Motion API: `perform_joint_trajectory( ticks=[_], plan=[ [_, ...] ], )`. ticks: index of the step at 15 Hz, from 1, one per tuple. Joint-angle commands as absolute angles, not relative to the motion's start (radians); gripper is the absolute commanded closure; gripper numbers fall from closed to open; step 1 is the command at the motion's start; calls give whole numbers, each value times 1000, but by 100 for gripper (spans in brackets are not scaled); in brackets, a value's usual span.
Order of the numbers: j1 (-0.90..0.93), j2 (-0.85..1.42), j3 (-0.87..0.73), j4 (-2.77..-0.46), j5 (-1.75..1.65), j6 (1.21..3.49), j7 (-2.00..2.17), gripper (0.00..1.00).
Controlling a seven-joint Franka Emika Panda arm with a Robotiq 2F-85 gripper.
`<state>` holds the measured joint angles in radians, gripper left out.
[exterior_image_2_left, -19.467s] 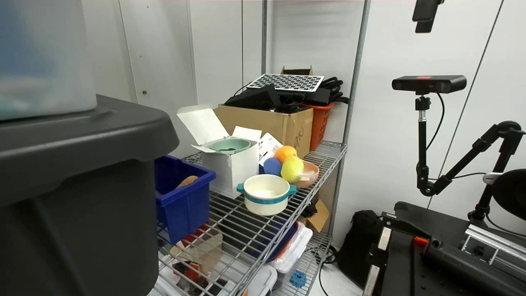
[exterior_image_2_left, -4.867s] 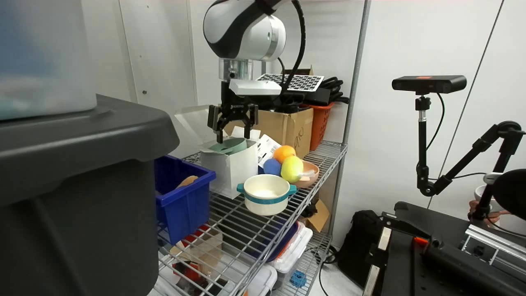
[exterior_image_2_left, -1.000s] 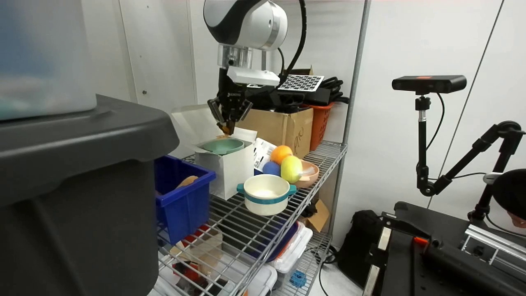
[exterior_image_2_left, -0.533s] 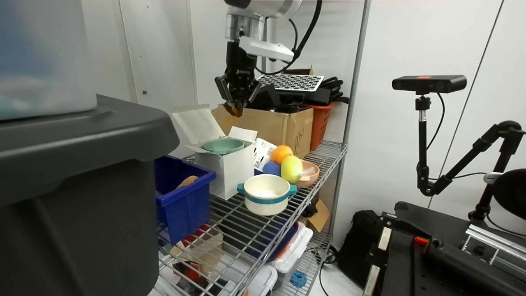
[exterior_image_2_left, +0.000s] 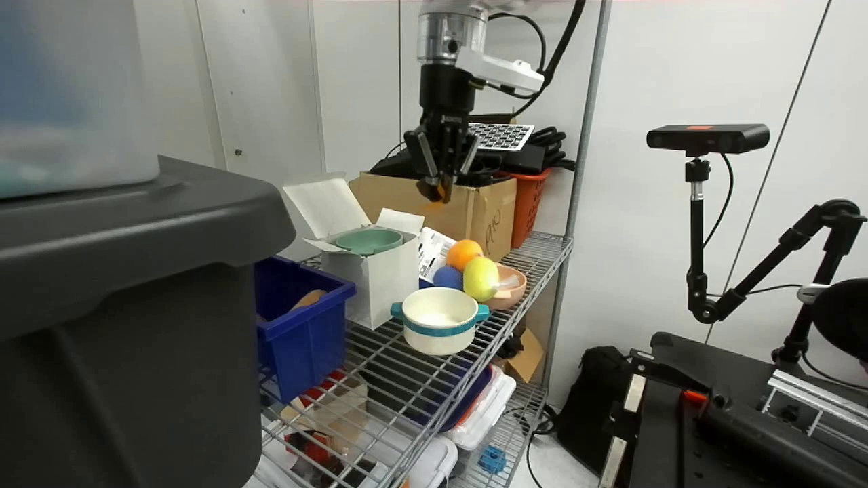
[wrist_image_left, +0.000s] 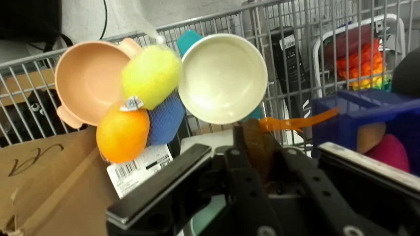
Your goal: Take the thing in the box out
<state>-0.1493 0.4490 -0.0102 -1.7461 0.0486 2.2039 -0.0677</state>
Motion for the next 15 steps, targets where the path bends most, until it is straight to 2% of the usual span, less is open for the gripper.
perform_joint_trajectory(
  ticks=[1, 8, 15],
  plan=[
    [-139, 386, -27, -1905, 46, 2280, -103, 96],
    [-122, 421, -29, -1972, 30, 2372, -98, 96],
    [-88, 520, -59, -1938, -26, 2504, -51, 96]
  ],
)
